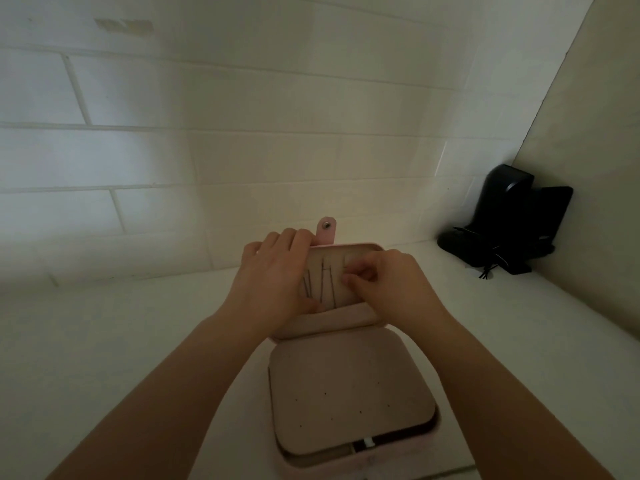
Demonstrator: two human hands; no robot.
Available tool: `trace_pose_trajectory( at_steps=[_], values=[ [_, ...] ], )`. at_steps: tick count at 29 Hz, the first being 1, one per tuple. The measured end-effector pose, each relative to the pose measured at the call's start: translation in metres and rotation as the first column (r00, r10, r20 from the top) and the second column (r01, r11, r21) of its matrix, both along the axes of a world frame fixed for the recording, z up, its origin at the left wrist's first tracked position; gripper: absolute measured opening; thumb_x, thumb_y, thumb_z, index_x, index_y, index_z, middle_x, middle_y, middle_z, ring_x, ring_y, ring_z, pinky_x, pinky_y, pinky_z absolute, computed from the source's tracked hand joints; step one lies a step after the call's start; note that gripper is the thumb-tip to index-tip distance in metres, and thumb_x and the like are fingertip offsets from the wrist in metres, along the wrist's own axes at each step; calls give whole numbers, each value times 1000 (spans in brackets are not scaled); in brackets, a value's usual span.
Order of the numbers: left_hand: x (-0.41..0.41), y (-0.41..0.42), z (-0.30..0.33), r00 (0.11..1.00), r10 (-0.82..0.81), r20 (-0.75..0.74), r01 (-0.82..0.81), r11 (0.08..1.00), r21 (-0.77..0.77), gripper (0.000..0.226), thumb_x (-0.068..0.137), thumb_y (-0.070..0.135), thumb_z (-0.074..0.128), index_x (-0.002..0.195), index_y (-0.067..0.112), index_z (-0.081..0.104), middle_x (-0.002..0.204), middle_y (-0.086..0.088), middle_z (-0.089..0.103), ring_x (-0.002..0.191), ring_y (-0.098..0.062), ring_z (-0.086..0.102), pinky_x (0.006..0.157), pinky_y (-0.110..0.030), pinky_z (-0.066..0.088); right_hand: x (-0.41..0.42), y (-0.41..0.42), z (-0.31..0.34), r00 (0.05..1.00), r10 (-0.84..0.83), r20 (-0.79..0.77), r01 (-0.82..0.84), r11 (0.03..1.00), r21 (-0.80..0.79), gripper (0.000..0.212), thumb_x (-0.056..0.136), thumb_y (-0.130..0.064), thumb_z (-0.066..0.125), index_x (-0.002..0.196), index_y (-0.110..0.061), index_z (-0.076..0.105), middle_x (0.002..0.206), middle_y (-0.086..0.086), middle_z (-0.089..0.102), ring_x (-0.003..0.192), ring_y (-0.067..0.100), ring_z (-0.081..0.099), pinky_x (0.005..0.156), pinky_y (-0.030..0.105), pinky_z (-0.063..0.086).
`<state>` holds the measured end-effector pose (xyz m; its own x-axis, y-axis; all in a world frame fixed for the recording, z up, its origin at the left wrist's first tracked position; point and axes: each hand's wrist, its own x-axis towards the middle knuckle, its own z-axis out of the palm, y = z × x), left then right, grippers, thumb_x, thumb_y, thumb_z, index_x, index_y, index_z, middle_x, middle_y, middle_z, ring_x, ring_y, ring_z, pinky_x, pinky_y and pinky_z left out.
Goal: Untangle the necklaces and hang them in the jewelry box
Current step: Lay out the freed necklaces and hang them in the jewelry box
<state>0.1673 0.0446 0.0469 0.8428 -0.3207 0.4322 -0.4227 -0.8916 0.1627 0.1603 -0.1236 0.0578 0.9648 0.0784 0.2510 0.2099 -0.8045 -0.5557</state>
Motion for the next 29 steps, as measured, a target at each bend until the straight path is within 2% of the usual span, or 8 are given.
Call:
trace_pose_trajectory(
  at_steps=[4,8,12,14,18,23,27,29],
  values=[
    [0,0,0,1000,-3,-11,3,1000,-4,78,55,44,78,121,19,43,113,1,49,104,-22,47,87,-35,32,-3,0,-2,998,61,-35,-66,982,-177,19,88,-25,55,100,-20,69,96,0,69,88,16,60,76,27,46],
    [0,0,-1,1000,-8,8,9,1000,-12,76,56,40,78,120,17,44,111,-1,50,102,-24,48,84,-35,33,-8,8,-6,975,188,-119,-204,969,-138,21,90,-13,47,96,-18,66,79,-11,58,73,9,53,61,13,39],
    [-1,0,0,1000,-19,23,20,999,-29,75,55,39,79,119,15,46,111,-3,52,101,-26,49,83,-36,34,-7,8,-9,963,199,-180,-199,980,20,16,89,-13,49,93,-21,63,90,0,66,82,18,61,72,27,48],
    [-1,0,1,999,-18,43,19,1000,-21,77,53,38,81,118,14,48,110,-4,53,100,-27,50,83,-37,35,-6,5,-9,969,186,-166,-178,982,57,11,86,-14,55,92,-22,62,87,-2,65,81,13,60,66,15,45],
    [0,0,-3,996,-6,92,6,1000,0,77,46,38,83,112,11,52,102,-6,56,91,-30,54,79,-40,39,-5,5,-8,983,150,-108,-156,987,-46,9,80,-17,65,87,-21,67,72,-14,55,71,4,52,56,6,35],
    [3,-3,-7,990,-10,141,7,1000,20,72,45,44,78,105,11,55,93,-7,59,82,-31,58,72,-39,43,-5,5,0,975,179,-131,-196,971,-139,10,78,-14,66,87,-16,72,66,-15,53,66,4,50,62,20,42],
    [4,-5,-11,999,-11,41,14,996,-83,61,70,47,65,120,17,47,113,-3,54,105,-26,49,84,-39,38,-6,-1,-9,994,99,34,-93,984,-150,18,83,-12,58,92,-21,71,86,-6,66,78,9,57,73,22,46],
    [4,-5,-15,999,-28,-43,21,989,-146,70,71,52,64,129,20,40,124,0,48,114,-23,41,93,-36,36,-7,-8,-12,995,69,77,-61,994,-95,19,85,-9,56,93,-19,71,86,-8,63,77,5,52,70,12,41]
  ],
)
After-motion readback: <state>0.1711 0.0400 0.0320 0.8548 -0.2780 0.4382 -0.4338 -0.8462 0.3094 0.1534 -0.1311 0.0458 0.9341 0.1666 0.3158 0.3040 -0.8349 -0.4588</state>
